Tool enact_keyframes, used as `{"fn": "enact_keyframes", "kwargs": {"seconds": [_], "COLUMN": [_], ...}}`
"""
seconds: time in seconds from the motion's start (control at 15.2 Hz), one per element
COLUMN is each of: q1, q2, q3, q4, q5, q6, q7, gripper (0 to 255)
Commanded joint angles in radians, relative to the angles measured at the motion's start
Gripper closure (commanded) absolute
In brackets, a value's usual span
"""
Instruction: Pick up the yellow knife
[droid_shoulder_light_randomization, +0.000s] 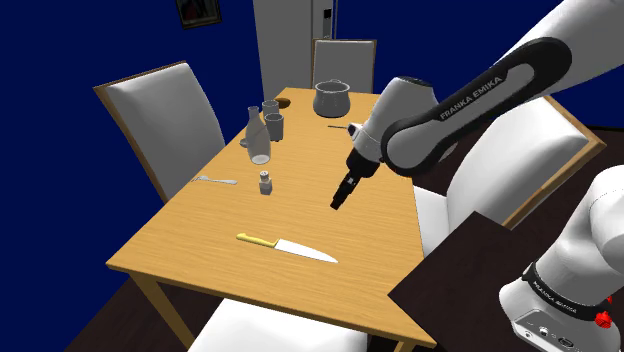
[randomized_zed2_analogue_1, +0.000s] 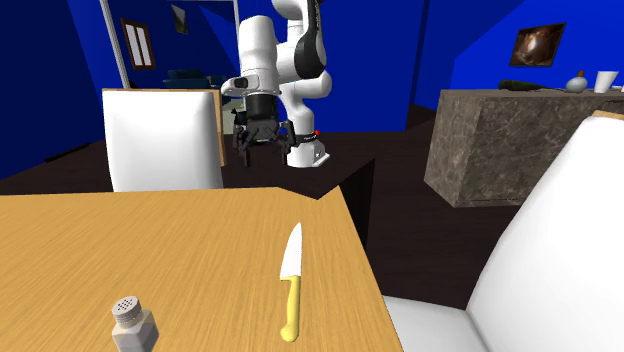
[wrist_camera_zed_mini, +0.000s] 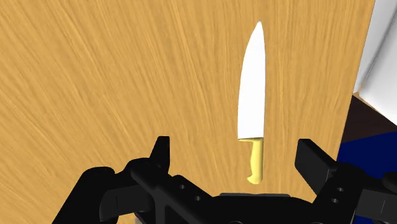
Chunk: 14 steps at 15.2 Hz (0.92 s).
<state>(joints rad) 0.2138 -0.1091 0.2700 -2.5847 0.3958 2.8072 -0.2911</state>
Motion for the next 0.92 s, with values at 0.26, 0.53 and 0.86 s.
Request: {"fn": "enact_keyframes", "kwargs": {"seconds": [0.26, 0.53, 0.86], "q1": [0.036, 0.061, 0.11], "q2": [0.271, 0.441, 0.642], "q3": [0.033, 0.045, 0.036], "q4": [0.124, 0.231, 0.394], "q5": [0.033, 0.021, -0.013], "q6": [0.215, 0.32, 0.41], "q7": [-0.057, -0.077, -0.091], "gripper": [0, 0, 0]}}
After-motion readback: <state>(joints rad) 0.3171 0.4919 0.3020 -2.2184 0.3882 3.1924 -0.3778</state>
